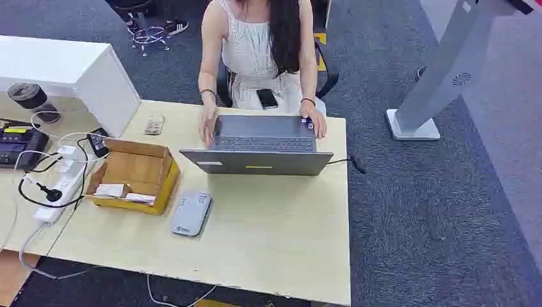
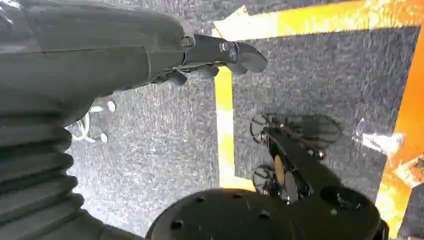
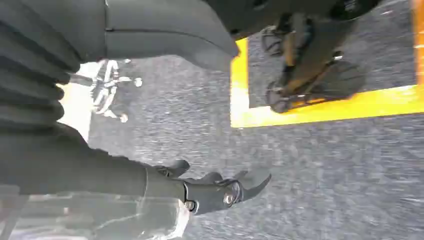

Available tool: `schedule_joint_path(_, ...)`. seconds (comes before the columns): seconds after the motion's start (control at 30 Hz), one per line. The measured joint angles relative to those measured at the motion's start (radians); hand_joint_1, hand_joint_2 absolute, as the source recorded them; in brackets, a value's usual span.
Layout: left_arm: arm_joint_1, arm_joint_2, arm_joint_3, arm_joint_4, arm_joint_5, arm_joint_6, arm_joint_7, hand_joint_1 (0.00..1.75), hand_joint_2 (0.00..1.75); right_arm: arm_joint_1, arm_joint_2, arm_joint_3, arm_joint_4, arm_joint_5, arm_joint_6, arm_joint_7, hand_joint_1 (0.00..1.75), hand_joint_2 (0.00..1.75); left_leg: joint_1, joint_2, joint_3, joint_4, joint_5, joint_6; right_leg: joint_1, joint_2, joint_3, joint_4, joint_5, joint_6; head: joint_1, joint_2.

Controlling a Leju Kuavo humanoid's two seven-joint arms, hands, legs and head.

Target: Pass the card to the sensor for recognition and then transmit it.

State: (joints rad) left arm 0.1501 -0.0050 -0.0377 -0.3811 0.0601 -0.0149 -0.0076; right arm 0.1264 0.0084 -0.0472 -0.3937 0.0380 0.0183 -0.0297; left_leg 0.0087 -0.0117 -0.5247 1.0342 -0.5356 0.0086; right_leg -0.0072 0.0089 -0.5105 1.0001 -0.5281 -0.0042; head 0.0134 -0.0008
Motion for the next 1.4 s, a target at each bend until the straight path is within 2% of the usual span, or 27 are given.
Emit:
schedule_joint_path(0.03,-0.002,0.000,-0.018,0.006,0.022,-0.008,-0.002,0.00,1.75,-0.010,0.001,-0.011,0.003,0.015,0.004,-0.011,0.00,0.00,0.000,0.000,0.000,0.000,0.000,0.000,0.000,0.000,0.000,0.000,0.000,0.000,0.000,0.000)
schedule_joint_path(0.07,-0.003,0.000,-0.033,0.012,0.042,-0.011,-0.004,0.00,1.75,-0.018,0.003,-0.020,0.006,0.028,0.010,-0.022,0.00,0.00,0.000,0.000,0.000,0.000,0.000,0.000,0.000,0.000,0.000,0.000,0.000,0.000,0.000,0.000)
schedule_joint_path(0.1,-0.006,0.000,-0.049,0.019,0.065,-0.017,-0.010,0.00,0.00,-0.026,0.005,-0.031,0.007,0.040,0.016,-0.033,0.00,0.00,0.000,0.000,0.000,0.000,0.000,0.000,0.000,0.000,0.000,0.000,0.000,0.000,0.000,0.000)
schedule_joint_path(0.9,-0.097,0.043,-0.148,0.112,0.732,-0.096,-0.358,0.00,0.00,-0.128,0.067,-0.357,0.077,0.219,0.074,-0.303,0.00,0.00,0.000,0.000,0.000,0.000,0.000,0.000,0.000,0.000,0.000,0.000,0.000,0.000,0.000,0.000)
schedule_joint_path(0.93,-0.101,0.045,-0.152,0.116,0.758,-0.098,-0.371,0.00,1.75,-0.132,0.071,-0.369,0.081,0.226,0.074,-0.314,0.00,0.00,0.000,0.000,0.000,0.000,0.000,0.000,0.000,0.000,0.000,0.000,0.000,0.000,0.000,0.000)
schedule_joint_path(1.03,-0.112,0.057,-0.155,0.126,0.860,-0.105,-0.426,0.00,1.75,-0.144,0.078,-0.423,0.090,0.253,0.074,-0.352,0.00,0.00,0.000,0.000,0.000,0.000,0.000,0.000,0.000,0.000,0.000,0.000,0.000,0.000,0.000,0.000)
schedule_joint_path(1.1,-0.115,0.061,-0.132,0.126,0.876,-0.105,-0.459,0.00,1.75,-0.147,0.083,-0.454,0.095,0.259,0.073,-0.372,0.00,0.00,0.000,0.000,0.000,0.000,0.000,0.000,0.000,0.000,0.000,0.000,0.000,0.000,0.000,0.000)
schedule_joint_path(1.4,-0.119,0.042,0.068,0.039,0.736,-0.145,-0.524,0.00,1.75,-0.154,0.092,-0.545,0.106,0.274,0.068,-0.414,0.00,0.00,0.000,0.000,0.000,0.000,0.000,0.000,0.000,0.000,0.000,0.000,0.000,0.000,0.000,0.000)
